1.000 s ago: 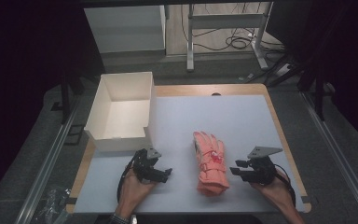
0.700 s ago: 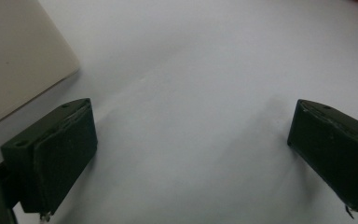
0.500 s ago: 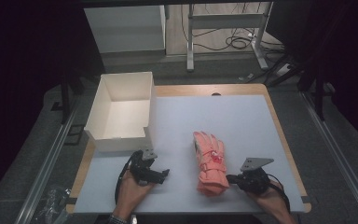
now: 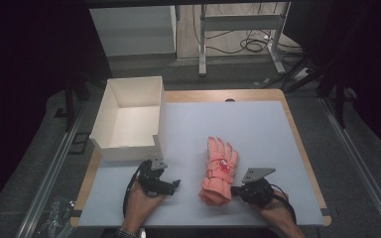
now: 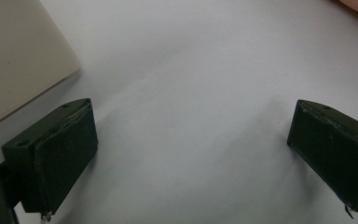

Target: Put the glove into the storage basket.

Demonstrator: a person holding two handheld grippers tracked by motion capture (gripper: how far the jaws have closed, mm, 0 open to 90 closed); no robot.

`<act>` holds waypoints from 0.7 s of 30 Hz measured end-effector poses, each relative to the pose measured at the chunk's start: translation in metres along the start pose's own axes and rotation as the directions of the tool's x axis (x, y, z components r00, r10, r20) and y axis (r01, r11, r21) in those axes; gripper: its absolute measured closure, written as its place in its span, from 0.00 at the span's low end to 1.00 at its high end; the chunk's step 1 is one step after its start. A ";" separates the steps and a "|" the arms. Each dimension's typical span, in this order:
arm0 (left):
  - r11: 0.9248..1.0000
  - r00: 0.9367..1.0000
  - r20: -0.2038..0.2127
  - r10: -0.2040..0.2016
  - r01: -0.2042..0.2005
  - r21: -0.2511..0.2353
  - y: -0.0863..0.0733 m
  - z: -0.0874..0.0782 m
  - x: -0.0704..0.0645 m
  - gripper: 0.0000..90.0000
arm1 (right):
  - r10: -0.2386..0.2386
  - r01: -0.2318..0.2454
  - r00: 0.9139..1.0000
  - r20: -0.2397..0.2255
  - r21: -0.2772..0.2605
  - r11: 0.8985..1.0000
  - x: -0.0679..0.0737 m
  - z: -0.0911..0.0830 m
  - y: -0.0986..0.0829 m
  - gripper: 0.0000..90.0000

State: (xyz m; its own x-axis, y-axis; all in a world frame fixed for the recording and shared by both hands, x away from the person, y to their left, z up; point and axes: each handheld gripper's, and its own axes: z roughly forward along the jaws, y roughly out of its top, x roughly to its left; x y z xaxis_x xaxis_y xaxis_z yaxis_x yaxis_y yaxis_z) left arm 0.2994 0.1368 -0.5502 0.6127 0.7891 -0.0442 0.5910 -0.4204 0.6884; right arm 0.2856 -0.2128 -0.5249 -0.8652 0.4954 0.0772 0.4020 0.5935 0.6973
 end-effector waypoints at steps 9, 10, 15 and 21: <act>1.000 1.000 0.000 0.000 0.000 -0.001 0.000 0.000 0.000 0.02 | -0.005 0.005 1.000 0.017 -0.005 1.000 0.005 0.020 0.015 0.99; 1.000 1.000 0.000 0.000 0.000 -0.001 0.000 0.000 0.000 0.02 | -0.005 0.005 1.000 0.018 -0.006 1.000 0.005 0.022 0.017 0.99; 1.000 1.000 0.000 0.000 0.000 0.000 0.000 0.000 0.000 0.02 | 0.010 -0.010 0.999 0.036 -0.014 1.000 0.005 0.029 0.023 0.99; 1.000 1.000 0.000 0.001 -0.001 0.003 0.000 0.000 0.000 0.02 | 0.037 -0.036 0.998 0.056 -0.029 0.999 -0.001 0.036 0.028 0.99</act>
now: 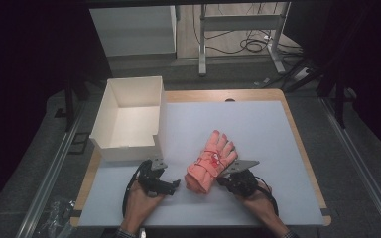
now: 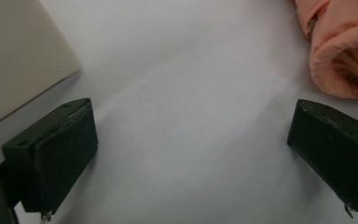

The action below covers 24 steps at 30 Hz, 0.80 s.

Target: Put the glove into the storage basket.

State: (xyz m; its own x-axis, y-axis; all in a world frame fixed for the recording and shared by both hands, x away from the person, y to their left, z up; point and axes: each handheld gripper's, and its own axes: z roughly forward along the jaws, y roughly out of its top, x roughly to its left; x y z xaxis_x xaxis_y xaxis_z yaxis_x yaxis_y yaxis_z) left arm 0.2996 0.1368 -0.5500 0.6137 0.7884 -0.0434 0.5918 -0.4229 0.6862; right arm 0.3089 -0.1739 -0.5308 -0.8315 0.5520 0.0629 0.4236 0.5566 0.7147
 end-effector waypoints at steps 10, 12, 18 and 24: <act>1.000 1.000 -0.003 0.003 -0.003 0.004 0.000 0.000 0.000 0.02 | -0.002 0.002 1.000 0.021 -0.013 1.000 -0.003 0.012 0.010 0.99; 1.000 1.000 -0.004 0.004 -0.004 0.004 0.000 0.000 -0.001 0.02 | -0.004 0.004 1.000 0.023 -0.015 1.000 -0.004 0.014 0.012 0.99; 1.000 1.000 -0.001 0.002 -0.002 0.002 0.000 0.000 0.000 0.02 | -0.019 0.019 0.999 0.034 -0.010 1.000 -0.002 0.012 0.013 0.98; 1.000 1.000 0.001 0.000 0.000 0.001 0.000 0.000 0.000 0.02 | -0.018 0.021 0.998 0.064 -0.047 0.999 -0.007 -0.009 0.011 0.90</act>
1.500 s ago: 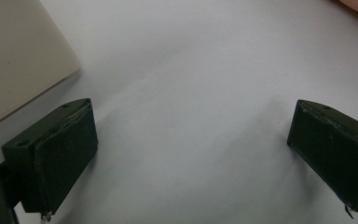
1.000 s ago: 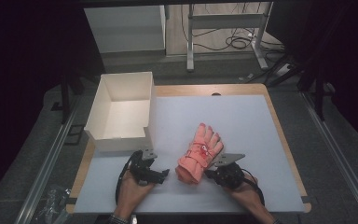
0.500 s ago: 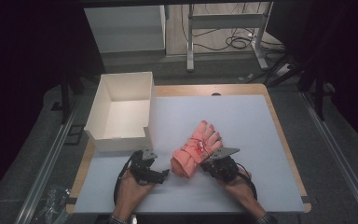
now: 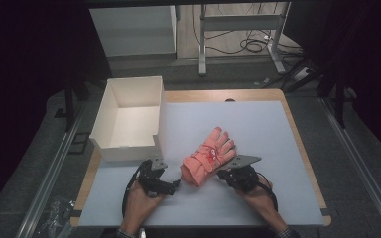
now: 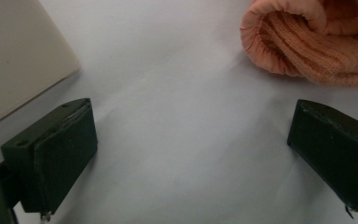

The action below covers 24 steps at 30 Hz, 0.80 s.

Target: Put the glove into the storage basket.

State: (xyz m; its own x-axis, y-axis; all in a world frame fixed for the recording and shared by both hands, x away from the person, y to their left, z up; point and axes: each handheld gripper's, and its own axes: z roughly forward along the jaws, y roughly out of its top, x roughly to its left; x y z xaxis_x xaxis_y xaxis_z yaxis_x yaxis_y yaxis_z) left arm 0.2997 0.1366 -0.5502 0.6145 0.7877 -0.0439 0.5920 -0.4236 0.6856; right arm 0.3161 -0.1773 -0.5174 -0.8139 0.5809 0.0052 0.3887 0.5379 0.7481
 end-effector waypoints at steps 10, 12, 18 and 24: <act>1.000 1.000 0.005 0.001 -0.001 0.002 0.000 0.000 0.000 0.01 | 0.066 -0.064 0.994 0.088 -0.033 0.997 -0.026 -0.030 -0.014 0.59; 1.000 1.000 0.005 0.001 -0.001 0.002 0.000 0.000 0.000 0.01 | 0.082 -0.078 0.992 0.100 -0.041 0.996 -0.031 -0.035 -0.018 0.51; 1.000 1.000 0.007 -0.009 0.010 -0.002 0.000 0.000 0.000 0.01 | 0.096 -0.091 0.981 0.167 -0.040 0.995 -0.046 -0.045 -0.036 0.34; 1.000 1.000 0.009 -0.010 0.010 -0.002 0.000 0.000 0.000 0.01 | 0.115 -0.115 0.968 0.225 -0.014 0.993 -0.061 -0.050 -0.053 0.27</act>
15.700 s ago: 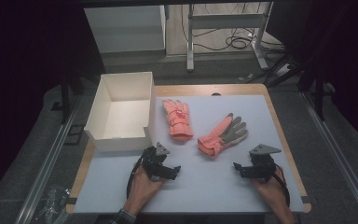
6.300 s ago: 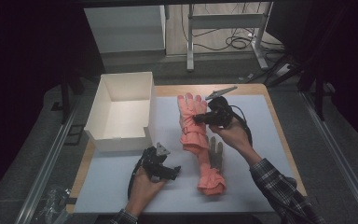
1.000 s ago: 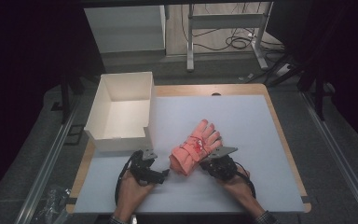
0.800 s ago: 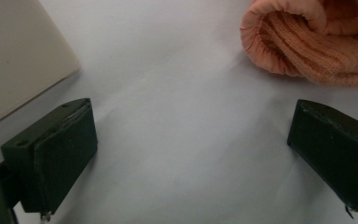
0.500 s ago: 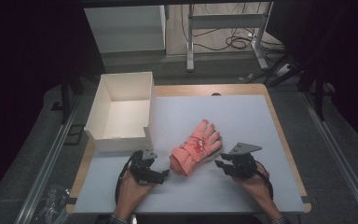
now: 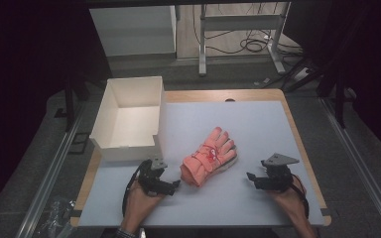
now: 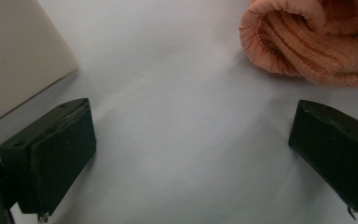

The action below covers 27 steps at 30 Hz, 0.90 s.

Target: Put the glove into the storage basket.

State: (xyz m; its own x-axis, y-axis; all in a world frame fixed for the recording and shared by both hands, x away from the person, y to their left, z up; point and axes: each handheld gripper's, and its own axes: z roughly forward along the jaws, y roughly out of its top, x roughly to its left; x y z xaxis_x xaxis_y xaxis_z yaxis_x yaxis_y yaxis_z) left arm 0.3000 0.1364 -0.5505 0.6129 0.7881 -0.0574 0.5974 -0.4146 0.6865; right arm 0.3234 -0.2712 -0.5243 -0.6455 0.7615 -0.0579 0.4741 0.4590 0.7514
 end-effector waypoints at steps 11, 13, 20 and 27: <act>1.000 1.000 0.002 0.006 -0.006 0.001 0.000 0.000 0.000 0.01 | 0.032 -0.032 0.999 0.013 0.039 0.999 -0.008 0.005 -0.005 0.22; 1.000 1.000 0.007 0.011 -0.012 0.005 0.000 -0.001 0.001 0.01 | 0.026 -0.027 1.000 0.016 0.040 0.999 -0.007 0.005 -0.005 0.22; 0.999 0.997 0.077 0.016 -0.018 0.036 0.007 -0.009 0.000 0.01 | 0.026 -0.027 0.999 0.020 0.036 0.999 -0.007 0.005 -0.006 0.22; 0.997 0.990 0.133 0.049 -0.055 0.044 0.022 -0.024 -0.006 0.00 | 0.026 -0.026 0.999 0.022 0.036 0.999 -0.007 0.005 -0.006 0.21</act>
State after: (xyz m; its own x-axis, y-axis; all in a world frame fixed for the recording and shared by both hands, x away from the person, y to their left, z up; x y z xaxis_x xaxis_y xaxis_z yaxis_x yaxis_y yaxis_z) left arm 0.2969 0.1333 -0.5170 0.7047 0.6994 -0.1194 0.5848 -0.4772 0.6560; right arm 0.3279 -0.2768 -0.5312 -0.6198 0.7830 -0.0531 0.5120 0.4548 0.7287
